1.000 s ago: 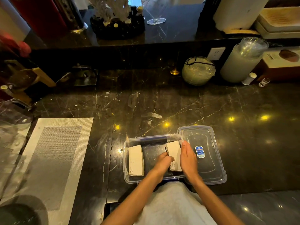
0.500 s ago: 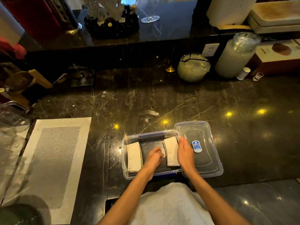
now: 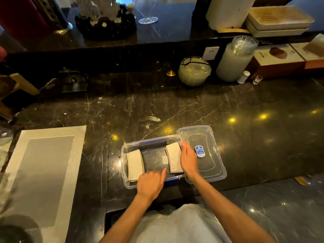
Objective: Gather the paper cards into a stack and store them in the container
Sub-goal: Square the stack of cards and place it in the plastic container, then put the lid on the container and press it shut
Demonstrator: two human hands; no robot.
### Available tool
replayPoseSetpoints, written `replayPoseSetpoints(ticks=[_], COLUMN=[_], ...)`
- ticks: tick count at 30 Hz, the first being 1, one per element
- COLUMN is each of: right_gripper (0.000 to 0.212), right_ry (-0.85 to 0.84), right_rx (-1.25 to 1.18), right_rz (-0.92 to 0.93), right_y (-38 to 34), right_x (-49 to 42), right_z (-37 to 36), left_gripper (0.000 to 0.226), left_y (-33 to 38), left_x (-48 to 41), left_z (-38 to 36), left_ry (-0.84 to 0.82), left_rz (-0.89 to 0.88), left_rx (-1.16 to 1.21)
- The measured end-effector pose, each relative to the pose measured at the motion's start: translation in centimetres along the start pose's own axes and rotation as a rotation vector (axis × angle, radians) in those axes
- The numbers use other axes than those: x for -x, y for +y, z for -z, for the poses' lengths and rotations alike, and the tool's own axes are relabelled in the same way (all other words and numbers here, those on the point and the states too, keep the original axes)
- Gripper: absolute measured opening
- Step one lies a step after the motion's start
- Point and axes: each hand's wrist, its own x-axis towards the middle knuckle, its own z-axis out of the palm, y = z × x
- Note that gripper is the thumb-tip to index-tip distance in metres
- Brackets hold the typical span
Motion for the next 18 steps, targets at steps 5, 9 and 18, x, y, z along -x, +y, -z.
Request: replayPoseSetpoints(ticks=[5, 9, 18], right_gripper=[0.040, 0.043, 0.088], right_ry=[-0.115, -0.072, -0.065], right_rx=[-0.119, -0.066, 0.744], right_rz=[-0.062, 0.024, -0.035], right_y=[-0.3, 0.1, 7.6], right_x=[-0.2, -0.3, 0.5], right_z=[0.9, 5.0, 17.2], left_gripper=[0.043, 0.062, 0.027], left_y=[-0.2, 0.9, 10.1], left_x=[-0.4, -1.3, -16.6], left_z=[-0.1, 1.6, 8.2], left_ry=[-0.031, 0.139, 0.036], left_rz=[0.003, 0.121, -0.078], left_rx=[0.047, 0.221, 0.020])
